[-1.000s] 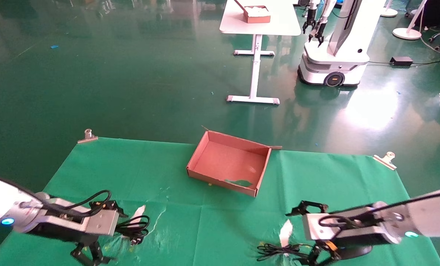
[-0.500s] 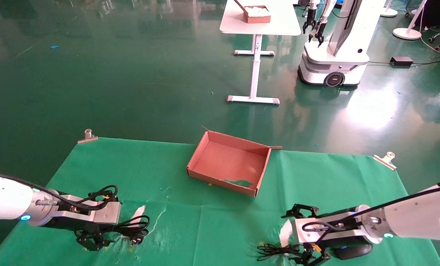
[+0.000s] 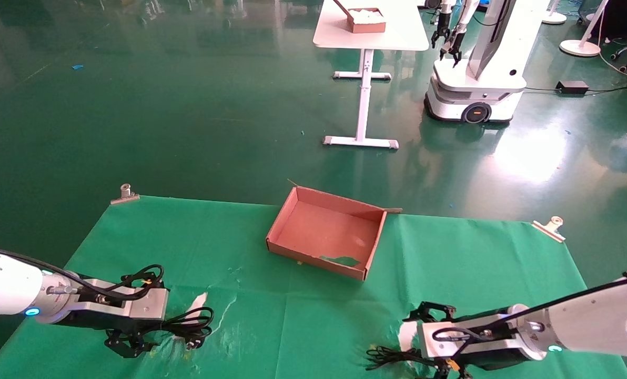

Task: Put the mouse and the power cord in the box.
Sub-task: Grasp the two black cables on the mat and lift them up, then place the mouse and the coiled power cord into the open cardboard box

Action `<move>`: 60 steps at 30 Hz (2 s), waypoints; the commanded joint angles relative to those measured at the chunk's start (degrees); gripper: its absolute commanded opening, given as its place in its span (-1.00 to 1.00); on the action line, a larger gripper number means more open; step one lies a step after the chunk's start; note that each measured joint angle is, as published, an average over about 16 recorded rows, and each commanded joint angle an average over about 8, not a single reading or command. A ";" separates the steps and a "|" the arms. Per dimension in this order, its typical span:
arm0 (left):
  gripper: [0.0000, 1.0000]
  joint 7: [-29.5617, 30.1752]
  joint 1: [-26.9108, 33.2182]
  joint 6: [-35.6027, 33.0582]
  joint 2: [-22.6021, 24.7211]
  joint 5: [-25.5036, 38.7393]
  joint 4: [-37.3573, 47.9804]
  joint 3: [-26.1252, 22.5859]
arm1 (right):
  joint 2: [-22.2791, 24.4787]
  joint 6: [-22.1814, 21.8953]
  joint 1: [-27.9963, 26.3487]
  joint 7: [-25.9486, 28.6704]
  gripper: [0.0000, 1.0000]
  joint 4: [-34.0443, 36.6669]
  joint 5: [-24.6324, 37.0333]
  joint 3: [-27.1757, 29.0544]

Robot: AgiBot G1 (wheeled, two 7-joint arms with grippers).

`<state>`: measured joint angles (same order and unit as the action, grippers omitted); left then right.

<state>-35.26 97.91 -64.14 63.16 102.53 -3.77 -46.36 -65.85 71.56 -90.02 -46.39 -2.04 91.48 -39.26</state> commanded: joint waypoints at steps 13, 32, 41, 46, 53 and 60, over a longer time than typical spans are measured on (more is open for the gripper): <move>-1.00 -0.05 0.02 -0.12 -0.04 -0.05 -0.04 0.04 | 0.07 0.16 0.06 -0.06 -1.00 -0.05 0.03 0.01; -1.00 0.07 -0.10 -0.22 -0.13 -0.12 -0.35 0.05 | 0.14 0.22 0.10 0.02 -1.00 -0.44 -0.06 0.04; -1.00 0.09 -0.12 -0.26 -0.16 -0.18 -0.39 0.07 | 0.16 0.19 0.10 0.03 -1.00 -0.48 -0.09 0.04; -1.00 0.61 0.36 -2.29 -0.66 -1.19 0.05 0.73 | 0.76 0.95 -0.23 0.25 -1.00 -0.39 -0.69 0.45; -1.00 3.39 3.47 -12.66 -4.46 -7.73 2.52 5.14 | 5.67 4.51 -4.09 0.87 -1.00 -1.09 -5.06 3.52; -1.00 12.28 7.96 -19.66 -4.64 -16.54 7.42 11.32 | 8.81 5.53 -11.60 3.32 -1.00 -4.34 -6.38 4.64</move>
<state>-23.62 105.97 -81.38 59.79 86.72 2.93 -35.58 -58.89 76.27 -101.29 -42.84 -6.29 85.37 -34.84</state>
